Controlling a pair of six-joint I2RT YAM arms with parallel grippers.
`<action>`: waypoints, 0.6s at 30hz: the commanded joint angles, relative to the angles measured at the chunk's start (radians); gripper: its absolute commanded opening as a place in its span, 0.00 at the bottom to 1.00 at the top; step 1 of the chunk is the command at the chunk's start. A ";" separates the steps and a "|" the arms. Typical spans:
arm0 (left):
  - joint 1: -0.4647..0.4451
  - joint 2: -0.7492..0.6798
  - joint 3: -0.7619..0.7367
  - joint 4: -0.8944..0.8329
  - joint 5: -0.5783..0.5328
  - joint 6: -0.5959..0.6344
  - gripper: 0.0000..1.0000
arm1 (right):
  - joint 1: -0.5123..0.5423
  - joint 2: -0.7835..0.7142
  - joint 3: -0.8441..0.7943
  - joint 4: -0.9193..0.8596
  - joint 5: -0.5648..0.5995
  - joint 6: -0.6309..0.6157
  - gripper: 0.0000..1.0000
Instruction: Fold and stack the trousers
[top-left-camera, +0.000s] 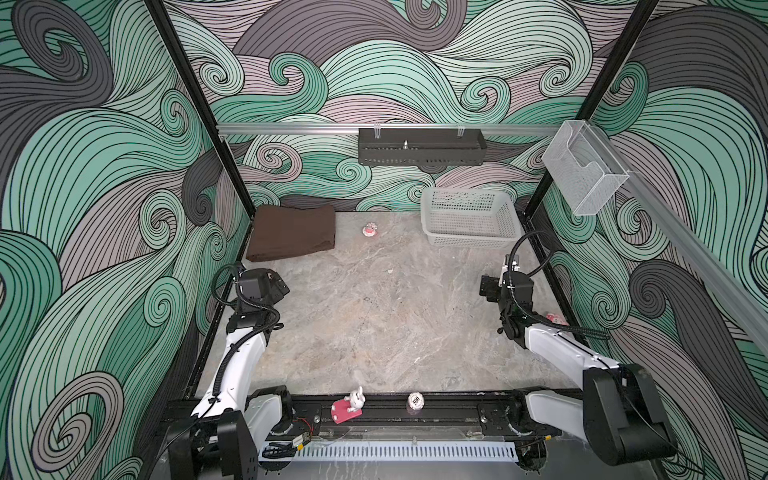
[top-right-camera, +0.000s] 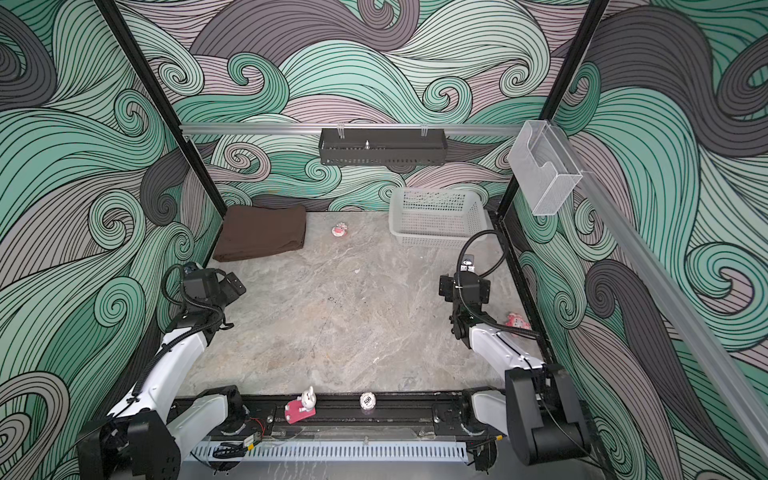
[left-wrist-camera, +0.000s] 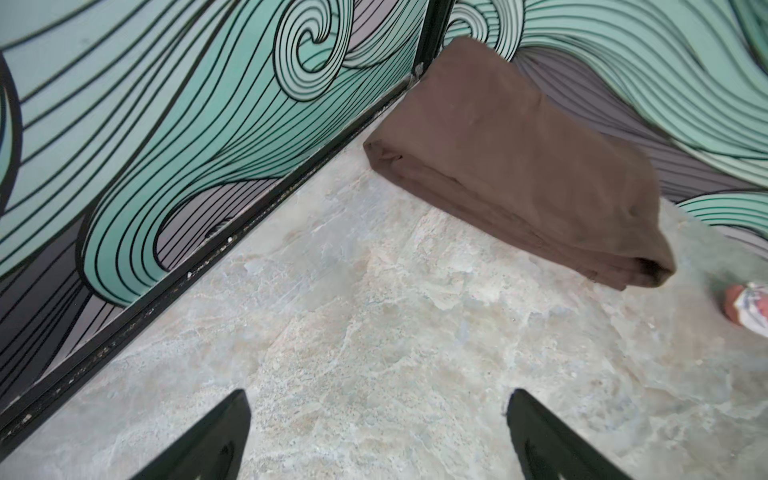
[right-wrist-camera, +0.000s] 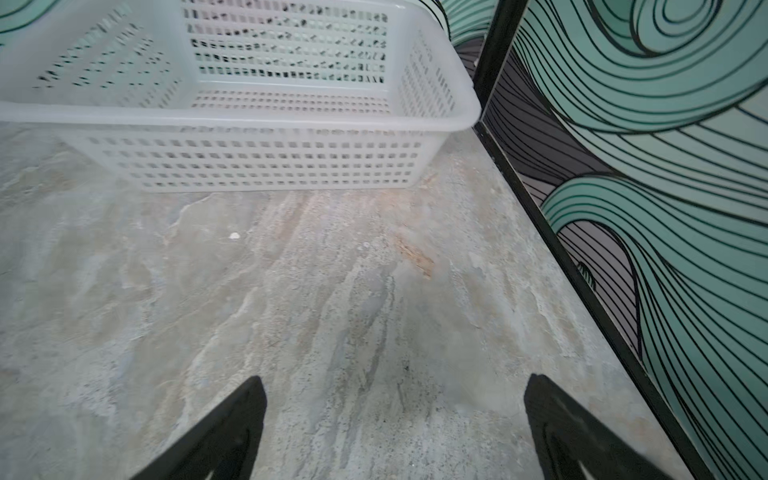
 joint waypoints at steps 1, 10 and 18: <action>0.014 0.008 -0.025 0.119 -0.046 0.004 0.99 | -0.019 0.053 -0.031 0.147 0.008 0.029 0.99; 0.033 0.138 -0.068 0.347 0.013 0.154 0.99 | -0.064 0.265 -0.006 0.382 -0.073 0.004 0.99; 0.034 0.315 -0.058 0.558 0.121 0.147 0.98 | -0.070 0.303 -0.069 0.524 -0.151 -0.018 0.99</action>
